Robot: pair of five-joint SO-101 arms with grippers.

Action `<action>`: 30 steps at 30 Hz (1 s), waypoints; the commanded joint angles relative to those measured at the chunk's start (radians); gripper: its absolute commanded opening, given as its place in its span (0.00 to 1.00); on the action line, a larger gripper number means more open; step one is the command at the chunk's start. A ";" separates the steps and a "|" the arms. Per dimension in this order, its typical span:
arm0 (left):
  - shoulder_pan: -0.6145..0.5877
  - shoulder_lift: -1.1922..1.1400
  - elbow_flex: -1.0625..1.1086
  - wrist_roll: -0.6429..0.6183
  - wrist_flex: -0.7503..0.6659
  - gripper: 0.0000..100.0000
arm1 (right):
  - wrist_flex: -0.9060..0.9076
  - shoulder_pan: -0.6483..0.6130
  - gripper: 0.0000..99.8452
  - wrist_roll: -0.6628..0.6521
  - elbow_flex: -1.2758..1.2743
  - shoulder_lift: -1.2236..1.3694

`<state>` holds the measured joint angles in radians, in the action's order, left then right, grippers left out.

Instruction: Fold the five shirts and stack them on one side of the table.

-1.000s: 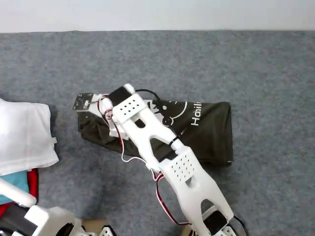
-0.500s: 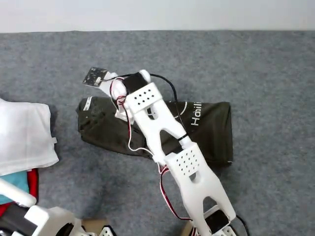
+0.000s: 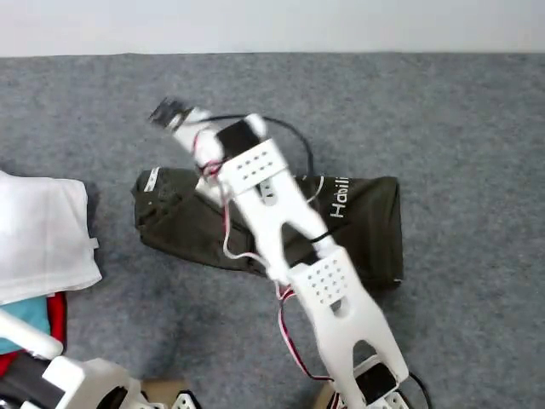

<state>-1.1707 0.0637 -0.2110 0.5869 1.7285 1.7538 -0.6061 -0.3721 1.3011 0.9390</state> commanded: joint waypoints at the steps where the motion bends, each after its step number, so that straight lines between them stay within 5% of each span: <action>1: 0.005 0.046 -0.039 0.008 0.025 0.01 | 0.047 0.087 0.01 0.037 -0.124 -0.213; 11: 0.002 0.046 -0.039 0.006 0.026 0.01 | 0.038 0.305 0.01 0.051 -0.764 -0.618; 30: 0.008 0.046 -0.036 0.003 0.026 0.01 | -0.153 0.736 0.01 -0.126 -1.089 -0.415</action>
<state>-1.1707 0.0637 -0.2140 0.5869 1.7285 1.6049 0.0829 -0.4626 0.2056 0.5232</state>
